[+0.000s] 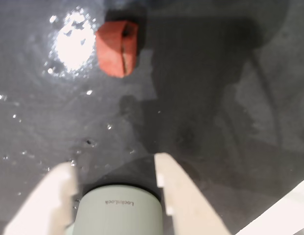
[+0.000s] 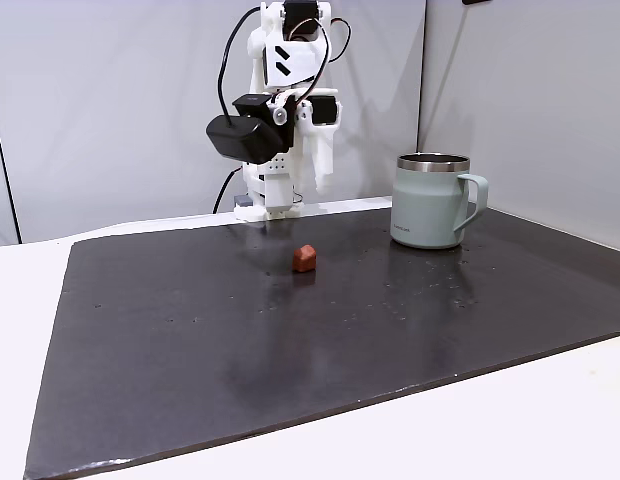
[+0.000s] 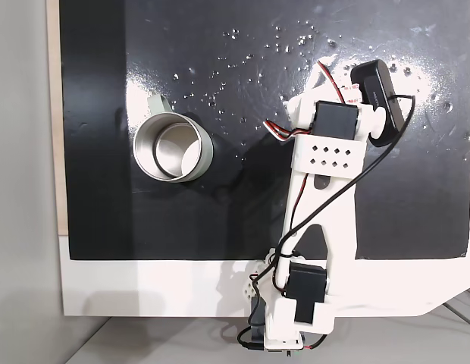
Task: Grasp a cube and put it in the cup.
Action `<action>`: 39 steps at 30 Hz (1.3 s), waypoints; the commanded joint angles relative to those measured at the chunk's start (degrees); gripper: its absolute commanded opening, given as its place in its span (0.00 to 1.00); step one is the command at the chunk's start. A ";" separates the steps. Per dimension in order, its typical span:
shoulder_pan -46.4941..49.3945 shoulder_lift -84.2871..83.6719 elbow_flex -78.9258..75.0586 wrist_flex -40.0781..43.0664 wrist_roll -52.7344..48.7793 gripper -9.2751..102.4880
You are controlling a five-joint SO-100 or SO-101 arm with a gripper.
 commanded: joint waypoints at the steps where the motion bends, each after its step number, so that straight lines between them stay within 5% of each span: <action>1: 1.32 0.18 -3.78 0.00 -0.18 0.30; 39: 3.78 -20.21 -7.29 -6.77 -0.44 0.28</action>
